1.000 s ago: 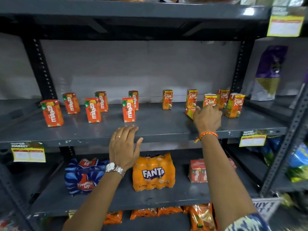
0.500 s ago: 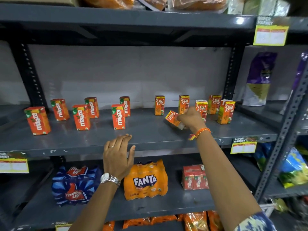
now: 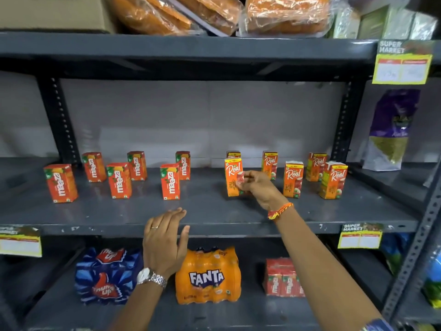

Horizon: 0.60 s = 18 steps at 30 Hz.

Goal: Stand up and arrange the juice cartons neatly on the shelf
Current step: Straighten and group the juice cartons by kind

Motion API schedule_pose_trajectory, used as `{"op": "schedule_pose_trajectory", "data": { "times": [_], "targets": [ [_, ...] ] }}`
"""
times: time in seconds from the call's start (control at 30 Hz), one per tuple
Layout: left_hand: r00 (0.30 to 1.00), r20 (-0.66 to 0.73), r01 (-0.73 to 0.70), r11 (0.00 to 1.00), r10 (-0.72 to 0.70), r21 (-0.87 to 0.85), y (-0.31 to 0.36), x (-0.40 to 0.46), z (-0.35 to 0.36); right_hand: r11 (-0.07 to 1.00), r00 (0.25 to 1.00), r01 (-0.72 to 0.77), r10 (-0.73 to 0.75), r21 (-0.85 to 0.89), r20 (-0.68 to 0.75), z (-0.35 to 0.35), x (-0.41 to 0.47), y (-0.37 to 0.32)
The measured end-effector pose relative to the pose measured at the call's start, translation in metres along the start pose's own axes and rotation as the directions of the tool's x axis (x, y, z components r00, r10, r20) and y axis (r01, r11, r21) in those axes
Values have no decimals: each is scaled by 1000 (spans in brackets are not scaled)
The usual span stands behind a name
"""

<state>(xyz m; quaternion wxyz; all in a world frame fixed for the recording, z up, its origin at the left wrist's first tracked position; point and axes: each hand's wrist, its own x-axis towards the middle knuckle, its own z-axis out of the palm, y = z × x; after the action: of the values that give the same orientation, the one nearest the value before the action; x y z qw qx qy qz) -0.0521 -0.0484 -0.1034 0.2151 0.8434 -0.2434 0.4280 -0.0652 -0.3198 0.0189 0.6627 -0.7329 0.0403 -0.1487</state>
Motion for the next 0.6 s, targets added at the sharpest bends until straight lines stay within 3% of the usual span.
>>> {"op": "schedule_pose_trajectory", "data": {
  "times": [0.6],
  "targets": [
    [996,-87,5,999,-1,36,5,-1,6,922,988,71,-118,-380,-103,-1,4,19]
  ]
}}
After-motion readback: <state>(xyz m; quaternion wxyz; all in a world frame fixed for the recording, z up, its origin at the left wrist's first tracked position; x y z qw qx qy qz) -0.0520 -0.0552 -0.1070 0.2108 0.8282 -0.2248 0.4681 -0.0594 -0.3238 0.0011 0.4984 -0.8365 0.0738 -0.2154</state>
